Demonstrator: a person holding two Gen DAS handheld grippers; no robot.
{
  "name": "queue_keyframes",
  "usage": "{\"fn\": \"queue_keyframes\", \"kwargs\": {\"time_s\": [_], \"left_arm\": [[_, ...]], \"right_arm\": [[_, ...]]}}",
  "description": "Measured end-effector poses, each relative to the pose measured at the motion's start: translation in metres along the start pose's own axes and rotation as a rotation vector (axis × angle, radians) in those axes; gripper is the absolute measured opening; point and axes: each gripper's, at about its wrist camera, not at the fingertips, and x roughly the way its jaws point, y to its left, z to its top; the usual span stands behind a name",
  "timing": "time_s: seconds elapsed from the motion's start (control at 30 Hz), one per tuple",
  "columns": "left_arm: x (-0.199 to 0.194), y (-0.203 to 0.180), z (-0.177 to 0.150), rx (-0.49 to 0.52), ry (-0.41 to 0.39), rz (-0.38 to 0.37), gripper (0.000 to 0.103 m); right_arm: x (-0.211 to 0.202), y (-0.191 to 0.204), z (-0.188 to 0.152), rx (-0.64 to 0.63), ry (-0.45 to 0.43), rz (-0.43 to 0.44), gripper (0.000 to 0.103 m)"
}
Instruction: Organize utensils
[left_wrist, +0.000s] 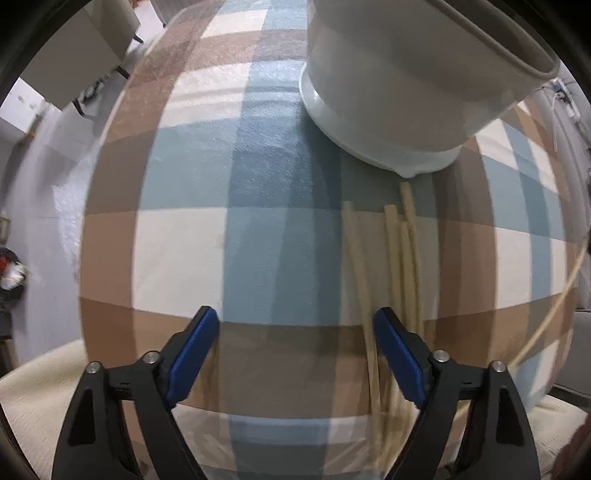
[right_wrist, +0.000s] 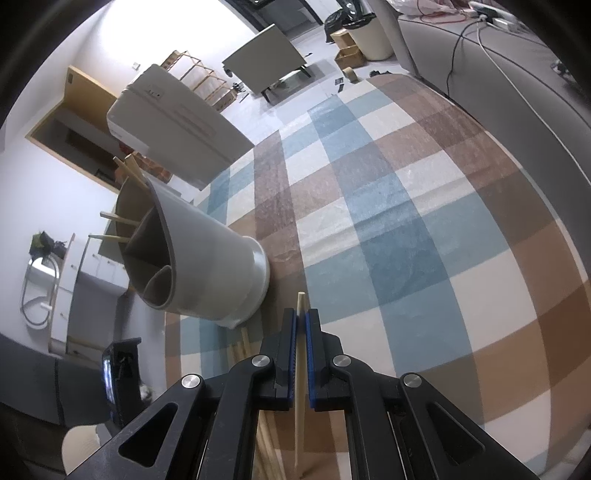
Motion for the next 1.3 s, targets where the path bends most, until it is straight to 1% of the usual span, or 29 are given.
{"fn": "queue_keyframes", "kwargs": {"time_s": [0.1,0.17,0.2,0.23,0.27,0.33,0.37,0.4,0.43,0.53,0.63,0.67,0.73,0.87,0.9,0.93,0.97,1.07,1.2,1.23,1.3], "left_arm": [[0.0,-0.006,0.003,0.002,-0.003,0.0,0.077],[-0.002,-0.016,0.005,0.043,-0.022,0.026,0.075],[-0.005,-0.017,0.004,0.051,-0.027,0.026,0.068],[-0.006,-0.021,0.003,0.056,-0.03,0.019,0.059],[-0.007,-0.022,0.003,0.056,-0.028,-0.001,0.054],[-0.008,-0.023,0.0,0.063,-0.034,-0.01,0.041],[-0.008,-0.025,0.0,0.072,-0.041,-0.012,0.037],[-0.01,-0.026,0.0,0.075,-0.05,-0.016,0.023],[-0.011,-0.024,0.002,0.066,-0.067,-0.026,0.004],[-0.01,-0.011,0.005,0.013,-0.08,-0.102,0.001],[-0.015,-0.001,0.002,-0.01,-0.107,-0.14,0.001],[-0.019,0.003,0.001,-0.014,-0.124,-0.162,0.001],[-0.031,0.006,-0.002,-0.016,-0.178,-0.186,0.001],[-0.078,0.015,-0.021,-0.048,-0.337,-0.263,0.001],[-0.085,0.022,-0.021,-0.051,-0.374,-0.278,0.001],[-0.088,0.031,-0.017,-0.054,-0.399,-0.286,0.001],[-0.098,0.035,-0.023,-0.056,-0.434,-0.296,0.001],[-0.113,0.034,-0.032,-0.045,-0.482,-0.308,0.0],[-0.122,0.025,-0.043,-0.017,-0.484,-0.301,0.0],[-0.123,0.018,-0.045,-0.012,-0.484,-0.296,0.0],[-0.126,0.018,-0.046,-0.002,-0.477,-0.284,0.0]], "right_arm": [[0.0,0.001,-0.001,-0.007,0.0,-0.003,0.004],[-0.001,0.0,-0.001,-0.008,-0.004,0.001,0.004],[-0.001,0.0,-0.001,-0.01,-0.006,0.004,0.004],[-0.002,0.0,-0.001,-0.012,-0.008,0.005,0.004],[-0.003,0.001,0.0,-0.015,-0.011,0.004,0.004],[-0.005,0.002,0.0,-0.02,-0.015,0.005,0.004],[-0.006,0.003,0.0,-0.023,-0.017,0.004,0.004],[-0.007,0.004,0.0,-0.028,-0.02,0.005,0.004],[-0.008,0.005,0.001,-0.031,-0.023,0.005,0.004],[-0.013,0.011,-0.001,-0.051,-0.038,0.006,0.004],[-0.021,0.019,-0.005,-0.083,-0.059,0.001,0.004],[-0.025,0.023,-0.007,-0.097,-0.068,0.002,0.004],[-0.03,0.03,-0.013,-0.128,-0.084,-0.001,0.004],[-0.04,0.043,-0.025,-0.179,-0.114,-0.012,0.004],[-0.043,0.047,-0.029,-0.195,-0.123,-0.016,0.004],[-0.045,0.051,-0.032,-0.208,-0.129,-0.019,0.004],[-0.046,0.054,-0.034,-0.219,-0.135,-0.022,0.004],[-0.051,0.069,-0.045,-0.283,-0.147,-0.012,0.004],[-0.056,0.081,-0.058,-0.335,-0.162,-0.019,0.004],[-0.057,0.082,-0.06,-0.332,-0.167,-0.02,0.004],[-0.06,0.081,-0.064,-0.317,-0.175,-0.012,0.004]]}}
